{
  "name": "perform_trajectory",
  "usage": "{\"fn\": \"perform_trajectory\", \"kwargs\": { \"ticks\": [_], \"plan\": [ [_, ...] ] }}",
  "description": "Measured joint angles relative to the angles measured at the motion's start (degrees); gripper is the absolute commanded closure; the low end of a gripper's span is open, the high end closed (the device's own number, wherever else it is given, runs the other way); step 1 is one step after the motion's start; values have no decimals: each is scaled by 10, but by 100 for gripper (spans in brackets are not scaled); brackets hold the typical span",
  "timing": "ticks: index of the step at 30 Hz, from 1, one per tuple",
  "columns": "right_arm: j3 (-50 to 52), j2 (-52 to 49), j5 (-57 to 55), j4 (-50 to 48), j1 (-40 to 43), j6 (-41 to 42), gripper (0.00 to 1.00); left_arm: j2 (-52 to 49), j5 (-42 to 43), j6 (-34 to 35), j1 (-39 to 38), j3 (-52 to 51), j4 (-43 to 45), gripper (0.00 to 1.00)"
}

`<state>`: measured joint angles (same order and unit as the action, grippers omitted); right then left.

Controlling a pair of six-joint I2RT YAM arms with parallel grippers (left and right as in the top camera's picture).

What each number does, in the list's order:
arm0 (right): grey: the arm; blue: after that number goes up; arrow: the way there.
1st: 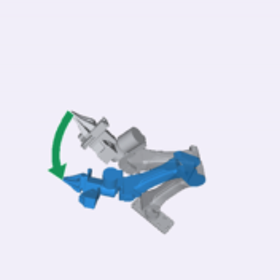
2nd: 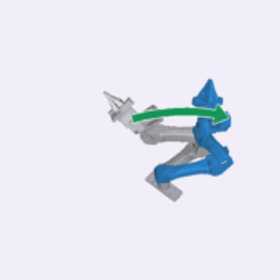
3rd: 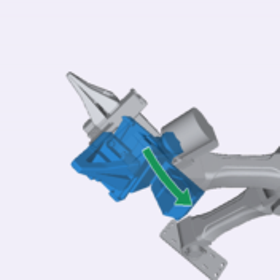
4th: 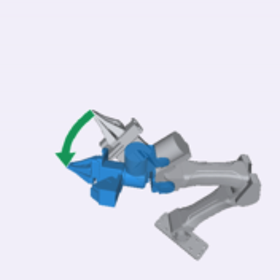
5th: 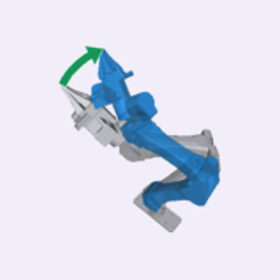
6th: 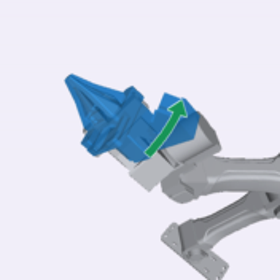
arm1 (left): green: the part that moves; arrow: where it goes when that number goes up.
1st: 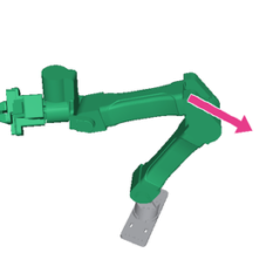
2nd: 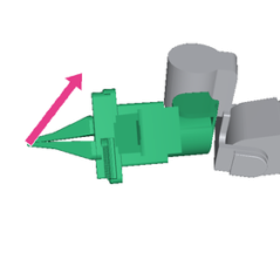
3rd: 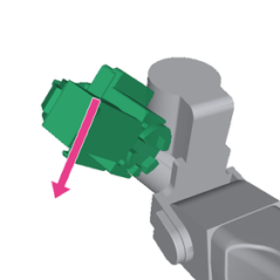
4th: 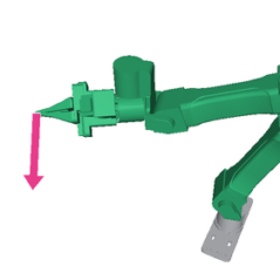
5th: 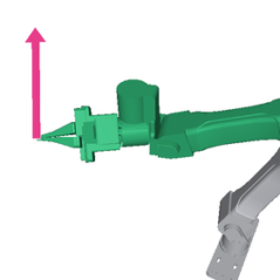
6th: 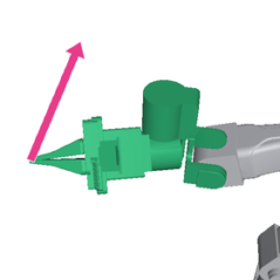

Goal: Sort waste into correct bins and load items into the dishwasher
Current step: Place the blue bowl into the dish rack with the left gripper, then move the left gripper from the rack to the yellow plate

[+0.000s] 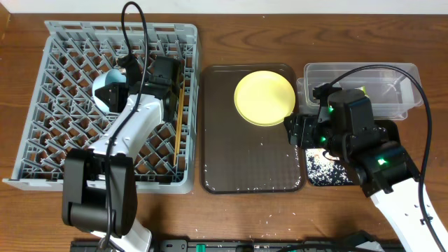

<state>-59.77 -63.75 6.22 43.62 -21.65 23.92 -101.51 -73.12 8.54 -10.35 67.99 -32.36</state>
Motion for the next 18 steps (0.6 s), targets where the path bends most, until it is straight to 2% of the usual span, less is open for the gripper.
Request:
{"fn": "perform_trajectory", "kwargs": {
  "ticks": [8, 15, 17, 18],
  "plan": [
    [0, 0, 0, 0, 0, 0, 27, -3, -33, 0, 0, 0, -1, 92],
    [0, 0, 0, 0, 0, 0, 27, -3, -2, 2, -24, 0, -28, 87],
    [0, 0, 0, 0, 0, 0, 27, -3, 3, 2, -40, 0, -39, 83],
    [0, 0, 0, 0, 0, 0, 27, -3, 5, 2, -46, 0, -43, 73]
  ]
}}
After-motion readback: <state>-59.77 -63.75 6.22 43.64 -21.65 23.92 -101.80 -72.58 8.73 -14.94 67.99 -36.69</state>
